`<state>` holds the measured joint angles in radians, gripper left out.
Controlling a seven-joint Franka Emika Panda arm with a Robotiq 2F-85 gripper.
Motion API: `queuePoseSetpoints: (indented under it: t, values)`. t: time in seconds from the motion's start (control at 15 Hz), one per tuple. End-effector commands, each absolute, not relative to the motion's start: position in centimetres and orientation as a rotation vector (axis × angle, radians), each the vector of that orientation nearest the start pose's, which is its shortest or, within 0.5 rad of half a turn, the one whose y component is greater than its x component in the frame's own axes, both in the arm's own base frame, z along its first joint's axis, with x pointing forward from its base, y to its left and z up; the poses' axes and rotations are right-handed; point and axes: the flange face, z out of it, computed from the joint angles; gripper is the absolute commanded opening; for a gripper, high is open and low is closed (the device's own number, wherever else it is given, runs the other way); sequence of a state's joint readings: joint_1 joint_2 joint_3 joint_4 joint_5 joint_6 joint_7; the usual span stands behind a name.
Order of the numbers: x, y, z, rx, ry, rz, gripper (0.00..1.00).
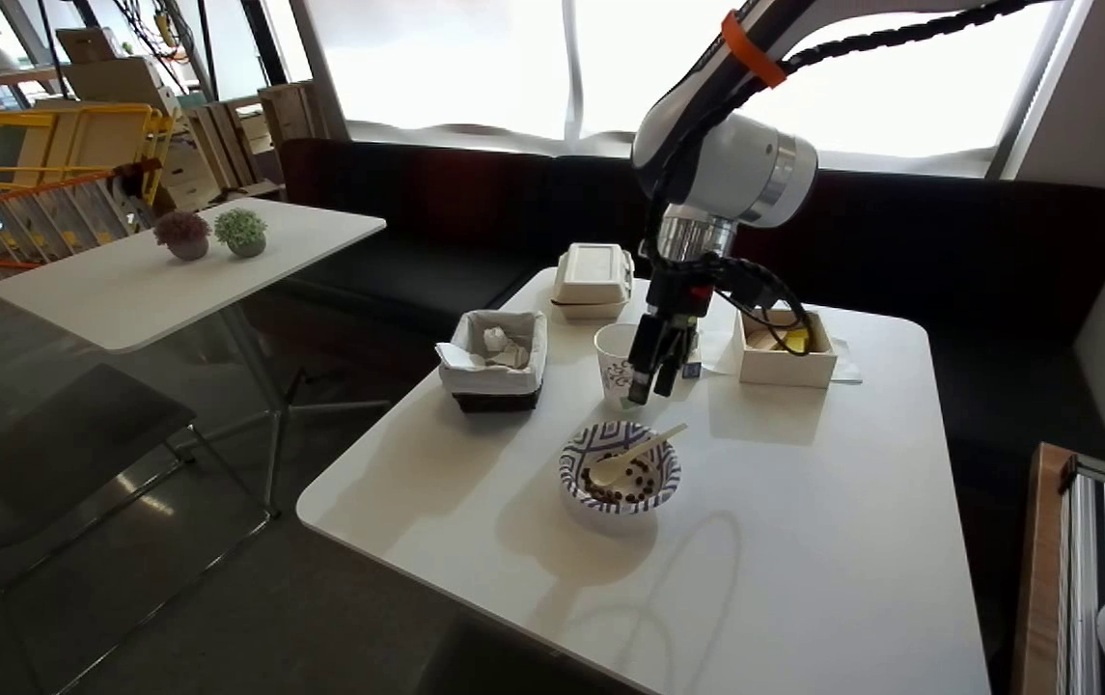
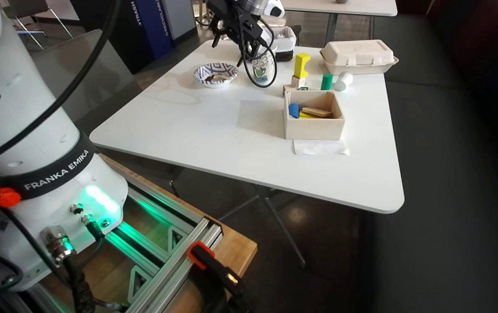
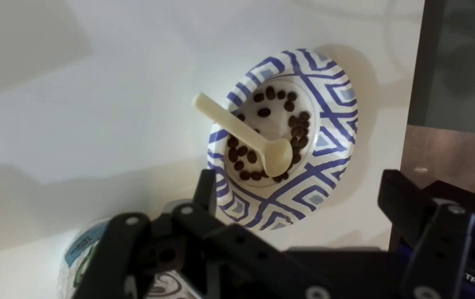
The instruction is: Pick up the spoon and scoop some of the contents from the bowl and pour them in the cup
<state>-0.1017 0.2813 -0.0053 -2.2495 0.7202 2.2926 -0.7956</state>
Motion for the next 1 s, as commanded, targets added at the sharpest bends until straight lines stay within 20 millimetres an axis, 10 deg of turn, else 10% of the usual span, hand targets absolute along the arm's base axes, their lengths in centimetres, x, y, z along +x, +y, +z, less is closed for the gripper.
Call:
queuePoseSetpoints:
  t: [0.0, 0.4, 0.93]
  values:
    - [52.6, -4.0, 19.9, -2.600, -0.153, -0.055, 1.00]
    - [52.9, -4.0, 17.4, -2.600, -0.133, -0.118, 0.99]
    - [53.1, -4.5, 15.9, -2.574, -0.120, -0.120, 0.31]
